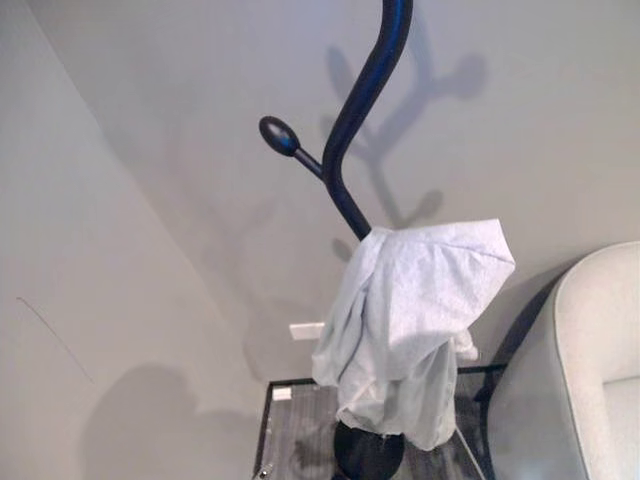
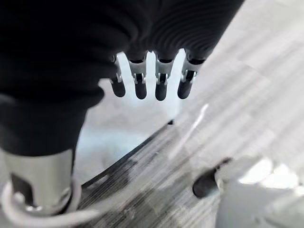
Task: Hang the clothes on the sofa on the clothes rack.
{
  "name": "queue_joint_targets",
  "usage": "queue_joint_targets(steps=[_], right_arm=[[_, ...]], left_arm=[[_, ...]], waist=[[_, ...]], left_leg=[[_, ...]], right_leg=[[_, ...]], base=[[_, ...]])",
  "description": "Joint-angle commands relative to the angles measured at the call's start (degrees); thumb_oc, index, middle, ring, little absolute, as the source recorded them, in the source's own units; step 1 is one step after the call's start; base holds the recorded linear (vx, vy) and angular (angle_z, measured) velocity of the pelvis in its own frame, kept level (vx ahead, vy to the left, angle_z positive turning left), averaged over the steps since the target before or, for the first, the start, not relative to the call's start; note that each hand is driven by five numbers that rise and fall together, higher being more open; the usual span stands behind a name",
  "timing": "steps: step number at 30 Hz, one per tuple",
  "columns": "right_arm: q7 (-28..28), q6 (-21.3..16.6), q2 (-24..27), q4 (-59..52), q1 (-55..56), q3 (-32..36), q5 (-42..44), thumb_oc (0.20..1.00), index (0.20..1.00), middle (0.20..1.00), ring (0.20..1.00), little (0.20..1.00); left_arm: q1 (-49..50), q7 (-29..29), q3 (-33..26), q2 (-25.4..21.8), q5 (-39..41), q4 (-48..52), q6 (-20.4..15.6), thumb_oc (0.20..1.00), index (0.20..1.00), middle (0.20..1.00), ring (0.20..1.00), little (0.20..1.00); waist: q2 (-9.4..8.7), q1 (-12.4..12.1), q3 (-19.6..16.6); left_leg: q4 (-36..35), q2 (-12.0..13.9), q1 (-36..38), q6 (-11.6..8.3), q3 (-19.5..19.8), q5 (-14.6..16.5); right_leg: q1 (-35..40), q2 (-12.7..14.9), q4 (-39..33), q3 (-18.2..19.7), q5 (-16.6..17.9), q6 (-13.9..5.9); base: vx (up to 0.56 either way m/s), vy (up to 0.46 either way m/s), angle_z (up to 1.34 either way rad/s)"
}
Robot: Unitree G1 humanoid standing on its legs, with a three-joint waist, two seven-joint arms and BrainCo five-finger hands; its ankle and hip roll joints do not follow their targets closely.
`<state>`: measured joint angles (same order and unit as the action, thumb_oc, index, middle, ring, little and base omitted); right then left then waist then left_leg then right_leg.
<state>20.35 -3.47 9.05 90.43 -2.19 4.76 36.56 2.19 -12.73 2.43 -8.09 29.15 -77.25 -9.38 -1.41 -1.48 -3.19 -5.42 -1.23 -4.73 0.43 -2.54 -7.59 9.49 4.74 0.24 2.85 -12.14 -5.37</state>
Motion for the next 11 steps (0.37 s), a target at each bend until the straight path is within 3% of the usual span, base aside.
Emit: queue_joint_targets(steps=[1,11], right_arm=[[-0.55,-0.41,-0.69,2.7,-4.69,2.87,7.66,1.0,1.0,1.0,1.0,1.0],[-0.43,-0.86,-0.52,2.3,-5.51,3.22,8.98,1.0,1.0,1.0,1.0,1.0]], left_arm=[[-3.72,0.8,-1.15,0.15,1.82,-3.21,-0.08,1.0,1.0,1.0,1.0,1.0],[-3.62,1.19,0.6,0.91,1.17,-3.04,0.11,1.0,1.0,1.0,1.0,1.0]], waist=[[-0.99,0.12,1.64],[-0.64,0.17,1.52]], left_leg=[[0.42,0.62,-1.41,-2.54,1.96,3.79],[0.42,0.56,-1.04,-2.72,2.27,3.79]], right_leg=[[1.11,-1.25,-5.24,-2.54,7.97,0.75],[1.35,-1.33,-5.24,-2.8,8.03,0.88]], base=[[0.0,0.0,0.0],[0.0,0.0,0.0]])
